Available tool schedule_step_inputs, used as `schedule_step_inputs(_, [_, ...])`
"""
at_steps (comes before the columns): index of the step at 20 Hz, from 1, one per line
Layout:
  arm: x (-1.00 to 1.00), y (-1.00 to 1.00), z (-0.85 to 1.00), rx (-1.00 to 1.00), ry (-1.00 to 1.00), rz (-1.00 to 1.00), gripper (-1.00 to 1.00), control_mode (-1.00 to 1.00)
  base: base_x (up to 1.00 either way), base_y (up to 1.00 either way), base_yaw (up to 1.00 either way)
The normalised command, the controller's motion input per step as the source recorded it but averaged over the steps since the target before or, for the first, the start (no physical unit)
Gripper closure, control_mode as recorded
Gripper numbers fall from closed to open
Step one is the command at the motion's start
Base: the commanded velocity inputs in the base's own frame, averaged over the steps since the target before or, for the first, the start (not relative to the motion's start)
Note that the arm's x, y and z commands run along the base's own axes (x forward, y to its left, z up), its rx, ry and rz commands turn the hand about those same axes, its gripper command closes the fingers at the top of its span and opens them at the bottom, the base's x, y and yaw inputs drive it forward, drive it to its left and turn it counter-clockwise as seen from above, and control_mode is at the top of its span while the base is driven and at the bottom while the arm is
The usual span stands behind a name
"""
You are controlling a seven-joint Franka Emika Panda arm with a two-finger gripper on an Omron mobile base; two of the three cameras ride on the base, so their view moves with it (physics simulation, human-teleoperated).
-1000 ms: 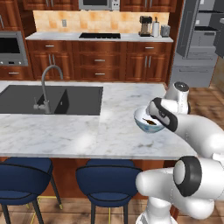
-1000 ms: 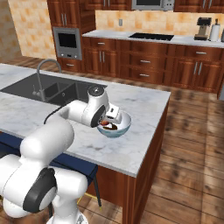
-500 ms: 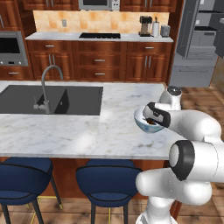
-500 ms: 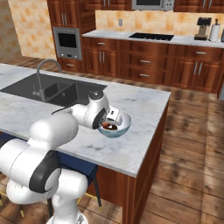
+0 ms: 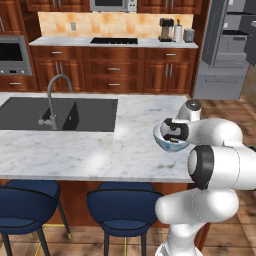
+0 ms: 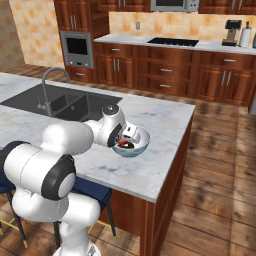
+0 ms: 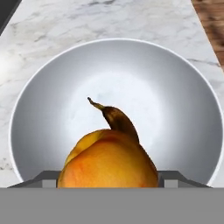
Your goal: Retrieve the banana and peach from the fridge and place them into the bowl on the dining table.
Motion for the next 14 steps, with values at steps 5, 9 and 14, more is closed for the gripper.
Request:
schedule_step_inputs(5, [0.0,0.0,0.0,0.0,0.0,-0.06,-1.0,-1.0,0.0,0.0,0.0])
schedule_step_inputs(9, [0.0,0.0,0.07,0.0,0.0,-0.06,-1.0,-1.0,0.0,0.0,0.0])
schedule_step_inputs(14, [-0.6,-0.06,0.85,0.0,-0.1,-0.01,-1.0,-1.0,0.0,0.0,0.0])
